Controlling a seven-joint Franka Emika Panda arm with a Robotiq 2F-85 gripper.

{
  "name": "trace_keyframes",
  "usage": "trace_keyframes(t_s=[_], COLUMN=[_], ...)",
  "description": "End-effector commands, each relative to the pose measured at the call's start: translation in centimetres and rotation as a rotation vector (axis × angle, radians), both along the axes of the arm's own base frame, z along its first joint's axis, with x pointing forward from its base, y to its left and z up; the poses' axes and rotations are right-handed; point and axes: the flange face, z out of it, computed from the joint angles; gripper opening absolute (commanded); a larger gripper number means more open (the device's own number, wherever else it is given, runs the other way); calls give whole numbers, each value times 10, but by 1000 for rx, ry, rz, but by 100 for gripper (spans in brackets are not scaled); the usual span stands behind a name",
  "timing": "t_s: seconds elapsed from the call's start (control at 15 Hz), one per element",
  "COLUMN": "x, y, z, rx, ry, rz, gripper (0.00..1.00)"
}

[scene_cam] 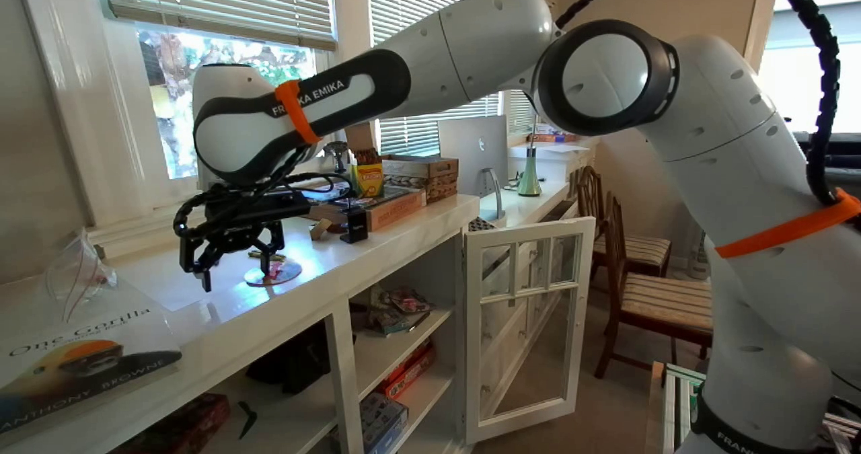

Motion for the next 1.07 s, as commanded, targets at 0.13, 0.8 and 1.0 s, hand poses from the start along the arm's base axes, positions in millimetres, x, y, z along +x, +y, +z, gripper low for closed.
trace_keyframes(t_s=[0.13,0.8,1.0], x=[-9,-6,-5], y=[-4,-9,-7], z=[3,-1,-2], rx=[-16,-3,1], ry=[12,-1,-7], rz=[0,-7,-5], gripper=[100,100,100])
